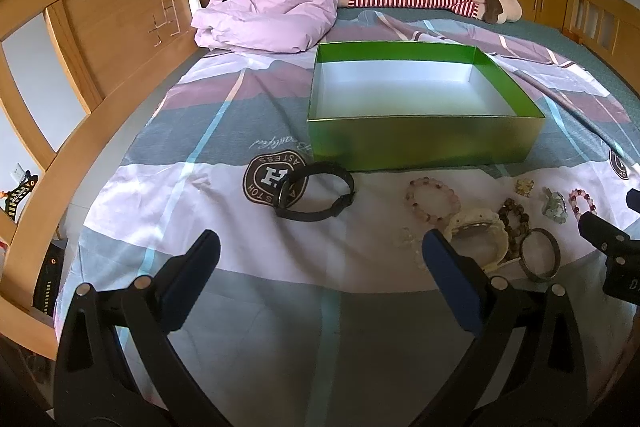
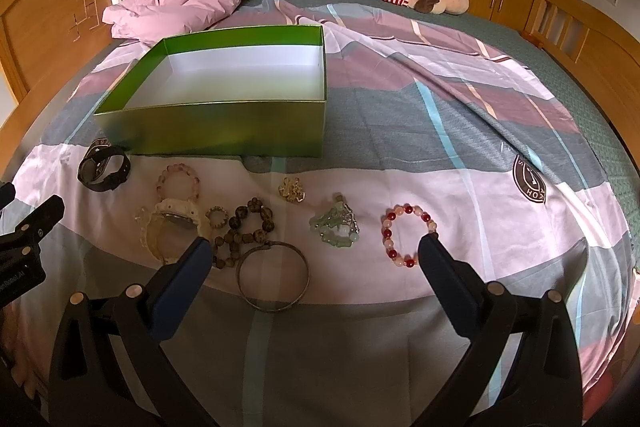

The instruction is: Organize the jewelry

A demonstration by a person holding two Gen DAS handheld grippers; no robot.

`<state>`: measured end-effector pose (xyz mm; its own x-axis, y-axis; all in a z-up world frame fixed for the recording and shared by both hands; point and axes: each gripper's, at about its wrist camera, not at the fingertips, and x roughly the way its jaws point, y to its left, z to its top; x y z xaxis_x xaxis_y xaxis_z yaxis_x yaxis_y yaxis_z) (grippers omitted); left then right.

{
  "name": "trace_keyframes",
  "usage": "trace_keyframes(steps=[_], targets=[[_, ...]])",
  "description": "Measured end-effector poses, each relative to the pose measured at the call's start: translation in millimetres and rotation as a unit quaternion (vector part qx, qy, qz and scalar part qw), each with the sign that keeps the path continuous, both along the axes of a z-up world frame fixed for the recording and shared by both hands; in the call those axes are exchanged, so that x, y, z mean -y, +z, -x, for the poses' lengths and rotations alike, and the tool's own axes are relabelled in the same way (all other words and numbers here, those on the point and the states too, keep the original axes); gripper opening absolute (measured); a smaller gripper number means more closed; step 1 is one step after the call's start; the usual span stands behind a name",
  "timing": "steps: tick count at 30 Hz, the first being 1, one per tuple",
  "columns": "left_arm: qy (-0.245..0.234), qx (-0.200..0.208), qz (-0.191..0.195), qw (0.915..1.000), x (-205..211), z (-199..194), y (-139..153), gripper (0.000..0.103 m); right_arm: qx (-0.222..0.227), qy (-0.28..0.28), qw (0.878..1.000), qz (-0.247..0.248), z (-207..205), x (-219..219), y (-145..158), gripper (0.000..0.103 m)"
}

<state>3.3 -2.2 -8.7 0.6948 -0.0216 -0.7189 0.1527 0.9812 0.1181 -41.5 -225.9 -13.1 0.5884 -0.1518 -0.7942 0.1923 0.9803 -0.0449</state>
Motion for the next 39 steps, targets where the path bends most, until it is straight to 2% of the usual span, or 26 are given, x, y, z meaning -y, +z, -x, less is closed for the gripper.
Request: trace_keyframes(steps=[27, 36, 39], targets=[[-0.006, -0.010, 0.008, 0.9999, -0.1, -1.3, 0.8, 0.101, -0.003, 0.001, 1.000, 0.001, -0.5, -1.1, -0.4, 0.102], [-0.016, -0.008, 0.025, 0.9995, -3.3, -3.7, 2.9, 0.101, -0.003, 0.000, 1.000, 0.000, -0.8, 0.0, -0.2, 0.102], [-0.018, -0.021, 0.024, 0.9993, -7.0, -11.1, 2.9, 0.101, -0.007, -0.006, 1.000, -0.013, -3.0, 9.4, 3.0, 0.102]])
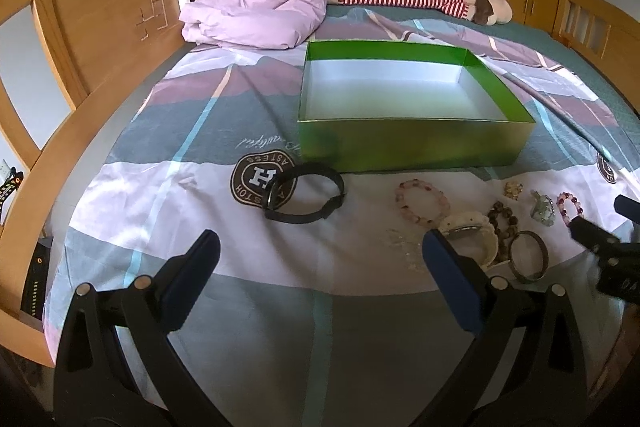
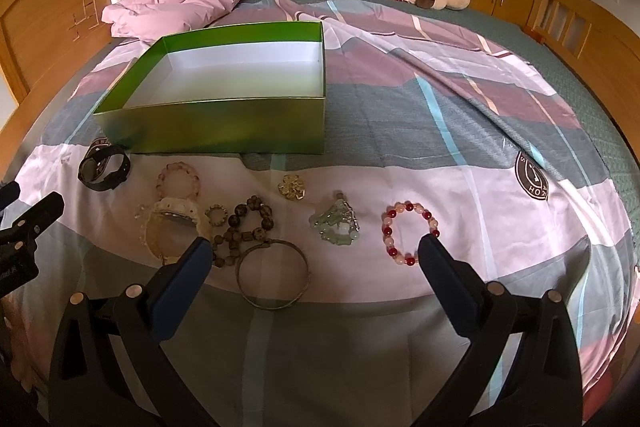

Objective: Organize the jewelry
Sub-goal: 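Grasp the black watch with the left tool while the right tool grasps the red bead bracelet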

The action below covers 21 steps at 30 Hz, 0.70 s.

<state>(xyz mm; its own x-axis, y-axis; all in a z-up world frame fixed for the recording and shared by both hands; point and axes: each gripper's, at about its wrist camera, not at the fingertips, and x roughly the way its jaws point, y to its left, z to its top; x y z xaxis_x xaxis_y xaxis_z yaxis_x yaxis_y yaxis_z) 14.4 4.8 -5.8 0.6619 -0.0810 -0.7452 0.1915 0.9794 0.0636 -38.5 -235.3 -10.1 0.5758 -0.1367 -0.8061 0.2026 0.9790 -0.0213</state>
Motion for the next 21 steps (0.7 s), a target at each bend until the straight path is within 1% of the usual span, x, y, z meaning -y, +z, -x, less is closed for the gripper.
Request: trace_keyframes(steps=[2, 5, 6, 7, 9, 10, 11, 12, 13, 14, 17, 19, 21], targets=[[-0.002, -0.009, 0.002, 1.0000, -3.2, -5.2, 1.1, 0.101, -0.005, -0.006, 1.000, -0.010, -2.1, 10.1, 3.6, 0.102], [0.004, -0.022, -0.005, 0.9997, -9.5, -20.4, 5.6, 0.101, -0.030, -0.018, 0.998, -0.048, -12.7, 32.0, 7.7, 0.102], [0.004, -0.035, -0.008, 0.9993, -11.0, -30.8, 6.7, 0.101, -0.055, -0.019, 0.996, -0.067, -22.0, 42.1, 6.6, 0.102], [0.000, -0.046, -0.006, 0.9989, -11.8, -37.8, 7.1, 0.101, -0.071, -0.014, 0.994, -0.086, -27.7, 47.4, 4.7, 0.102], [-0.012, -0.077, 0.001, 0.9969, -14.1, -60.5, 7.0, 0.101, -0.087, -0.005, 0.986, -0.144, -40.8, 64.2, 0.2, 0.102], [-0.017, -0.088, 0.002, 0.9960, -15.5, -68.4, 6.1, 0.101, -0.087, -0.005, 0.986, -0.144, -40.8, 64.2, 0.2, 0.102], [-0.023, -0.098, 0.001, 0.9950, -15.8, -76.5, 4.8, 0.101, -0.101, -0.008, 0.983, -0.153, -45.7, 69.4, -3.8, 0.102], [-0.028, -0.109, -0.003, 0.9936, -15.9, -87.9, 2.6, 0.101, -0.124, -0.011, 0.981, -0.152, -53.4, 75.5, -9.2, 0.102], [-0.028, -0.115, -0.008, 0.9929, -15.9, -94.6, -0.2, 0.101, -0.149, -0.009, 0.979, -0.137, -62.1, 80.8, -14.7, 0.102], [-0.029, -0.125, -0.017, 0.9916, -15.3, -103.9, -4.0, 0.101, -0.166, -0.005, 0.979, -0.118, -69.7, 85.4, -18.7, 0.102], [-0.038, -0.154, -0.033, 0.9867, -13.0, -125.9, -18.9, 0.101, -0.187, -0.014, 0.979, -0.073, -82.4, 98.8, -28.3, 0.102], [-0.033, -0.172, -0.045, 0.9835, -12.7, -138.6, -31.1, 0.101, -0.202, -0.026, 0.976, -0.075, -84.1, 107.5, -37.0, 0.102], [-0.032, -0.188, -0.046, 0.9806, -13.1, -148.8, -42.2, 0.101, -0.225, -0.041, 0.969, -0.092, -83.0, 116.0, -49.5, 0.101]])
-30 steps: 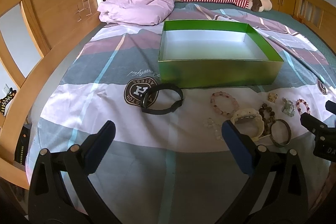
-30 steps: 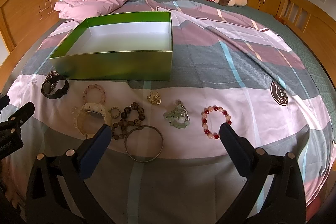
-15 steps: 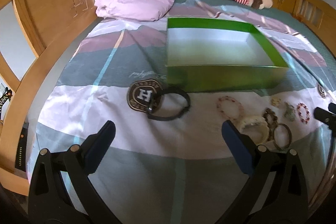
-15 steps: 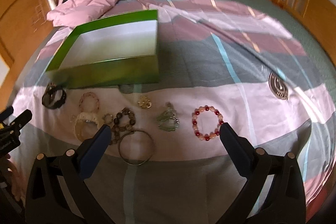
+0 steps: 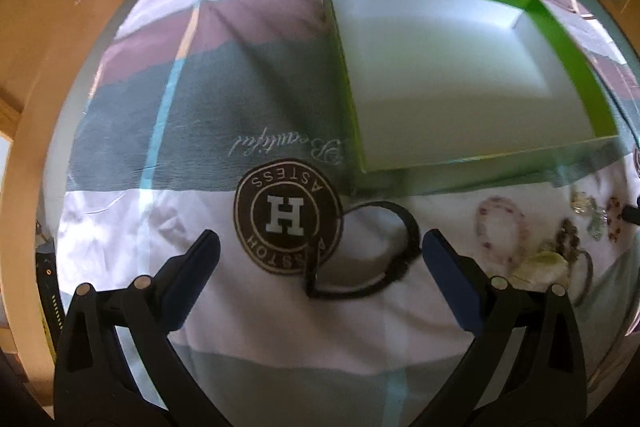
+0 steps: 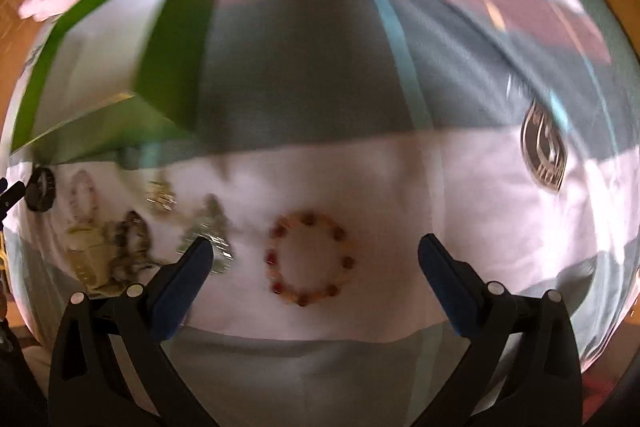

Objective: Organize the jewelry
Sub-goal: 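Grasp the black watch with the left tool while the right tool grasps the red bead bracelet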

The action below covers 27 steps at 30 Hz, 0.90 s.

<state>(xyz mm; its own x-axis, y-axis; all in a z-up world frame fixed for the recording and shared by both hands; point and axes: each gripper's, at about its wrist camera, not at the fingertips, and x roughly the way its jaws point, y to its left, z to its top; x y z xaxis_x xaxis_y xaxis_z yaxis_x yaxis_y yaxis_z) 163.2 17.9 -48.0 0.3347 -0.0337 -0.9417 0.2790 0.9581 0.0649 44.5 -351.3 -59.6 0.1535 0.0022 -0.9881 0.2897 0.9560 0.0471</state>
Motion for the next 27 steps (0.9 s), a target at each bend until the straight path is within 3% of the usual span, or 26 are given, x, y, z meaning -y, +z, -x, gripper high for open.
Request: trace_keyframes(steps=[3, 7, 16, 18, 19, 20, 27], targets=[[-0.010, -0.013, -0.001, 0.9999, 3.2, -7.8, -9.5, 0.101, -0.028, -0.010, 0.999, -0.014, -1.0, 6.9, -16.6, 0.095], [-0.016, -0.013, 0.000, 0.9998, 4.7, -10.8, -11.1, 0.101, -0.041, 0.007, 0.999, 0.010, -4.0, 3.3, -24.9, 0.085], [-0.012, -0.020, 0.017, 0.9996, 0.7, -12.2, -8.5, 0.101, -0.002, -0.030, 0.999, -0.015, 11.1, 27.3, -10.6, 0.081], [-0.010, -0.023, 0.015, 0.9996, 1.1, -14.3, -11.7, 0.101, -0.015, -0.022, 1.000, 0.005, 11.7, 23.3, -16.8, 0.070], [-0.008, -0.027, 0.018, 0.9995, 0.6, -16.3, -14.7, 0.101, -0.023, -0.017, 1.000, 0.005, 11.3, 20.0, -18.5, 0.052], [-0.006, -0.031, 0.021, 0.9993, 0.3, -17.5, -17.0, 0.101, -0.039, -0.008, 0.999, 0.001, 9.4, 16.5, -26.9, 0.047], [-0.002, -0.054, 0.036, 0.9979, 1.6, -22.9, -28.4, 0.100, -0.030, 0.011, 0.999, 0.036, 10.5, 1.2, -27.6, 0.036]])
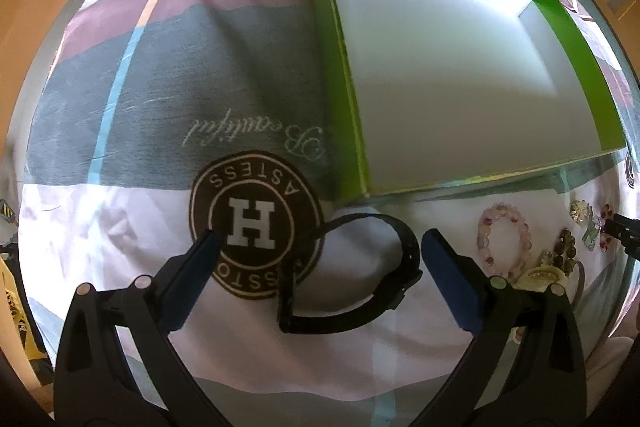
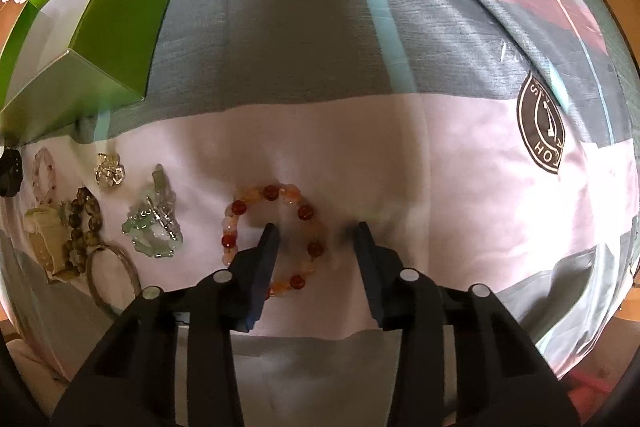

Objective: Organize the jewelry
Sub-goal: 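Grasp the black watch with the left tool while the right tool grasps the red bead bracelet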

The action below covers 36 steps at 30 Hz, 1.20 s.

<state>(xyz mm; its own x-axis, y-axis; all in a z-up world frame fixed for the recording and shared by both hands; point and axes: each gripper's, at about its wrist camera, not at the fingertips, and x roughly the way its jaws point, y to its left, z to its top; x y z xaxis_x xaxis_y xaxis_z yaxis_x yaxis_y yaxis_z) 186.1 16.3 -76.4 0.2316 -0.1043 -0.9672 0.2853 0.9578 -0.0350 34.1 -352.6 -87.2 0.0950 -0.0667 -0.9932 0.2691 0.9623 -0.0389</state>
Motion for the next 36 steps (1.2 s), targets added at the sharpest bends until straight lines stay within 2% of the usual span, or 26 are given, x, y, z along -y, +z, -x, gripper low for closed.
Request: trace_keyframes(steps=[2, 3, 7, 10, 17, 18, 19, 20, 26, 27, 28, 29, 30, 35, 36], targets=[[-0.006, 0.002, -0.002, 1.0000, 1.4, 1.5, 0.9, 0.094, 0.001, 0.020, 1.000, 0.011, 1.9, -19.9, 2.1, 0.027], [-0.009, 0.001, 0.002, 1.0000, 2.1, 2.2, 1.6, 0.088, 0.000, 0.029, 0.999, 0.019, 5.7, -33.2, 15.6, 0.026], [-0.021, -0.001, 0.006, 0.9998, 6.5, 9.3, 4.9, 0.073, 0.001, 0.050, 0.998, 0.042, 6.3, -50.7, 15.2, 0.020], [-0.030, 0.001, 0.003, 0.9996, 9.1, 12.9, 5.5, 0.069, 0.002, 0.046, 0.998, 0.033, 7.5, -56.0, 15.8, 0.019], [-0.016, -0.007, 0.009, 0.9998, -1.1, 13.6, 6.4, 0.070, 0.005, 0.015, 1.000, -0.017, 7.3, -33.2, 23.8, 0.019], [-0.015, -0.007, 0.008, 0.9998, -2.8, 13.7, 7.1, 0.076, 0.005, 0.013, 1.000, -0.019, 7.0, -28.5, 24.7, 0.019], [-0.013, -0.005, 0.008, 0.9999, -4.3, 12.7, 8.2, 0.088, 0.004, 0.014, 1.000, -0.019, 7.0, -29.0, 25.4, 0.020], [-0.009, 0.000, 0.010, 0.9999, -7.0, 12.9, 10.1, 0.093, 0.004, 0.016, 1.000, -0.019, 7.1, -28.6, 26.3, 0.024], [0.014, 0.000, 0.009, 0.9999, -27.4, 15.1, 15.7, 0.093, 0.005, 0.025, 1.000, -0.016, 11.5, -26.5, 23.1, 0.026], [0.017, -0.004, 0.005, 0.9998, -29.9, 14.6, 13.1, 0.087, 0.004, 0.023, 1.000, -0.015, 12.1, -26.7, 22.1, 0.026], [0.020, -0.007, 0.002, 0.9998, -31.7, 13.9, 11.4, 0.069, 0.004, 0.019, 1.000, -0.016, 13.4, -22.4, 26.3, 0.026], [0.021, -0.013, -0.002, 0.9997, -32.4, 12.9, 8.3, 0.060, 0.006, 0.014, 1.000, -0.019, 14.7, -19.6, 27.7, 0.026], [0.020, -0.019, -0.003, 0.9996, -32.9, 12.1, 5.1, 0.046, 0.007, 0.012, 1.000, -0.023, 15.3, -14.7, 29.2, 0.025], [0.015, -0.028, -0.017, 0.9994, -29.8, 11.4, -4.1, 0.045, 0.002, 0.010, 1.000, -0.027, 15.7, -8.0, 27.1, 0.025], [0.016, -0.028, -0.015, 0.9994, -29.9, 11.1, -3.8, 0.044, 0.002, 0.009, 1.000, -0.029, 14.1, 5.5, 27.8, 0.025]])
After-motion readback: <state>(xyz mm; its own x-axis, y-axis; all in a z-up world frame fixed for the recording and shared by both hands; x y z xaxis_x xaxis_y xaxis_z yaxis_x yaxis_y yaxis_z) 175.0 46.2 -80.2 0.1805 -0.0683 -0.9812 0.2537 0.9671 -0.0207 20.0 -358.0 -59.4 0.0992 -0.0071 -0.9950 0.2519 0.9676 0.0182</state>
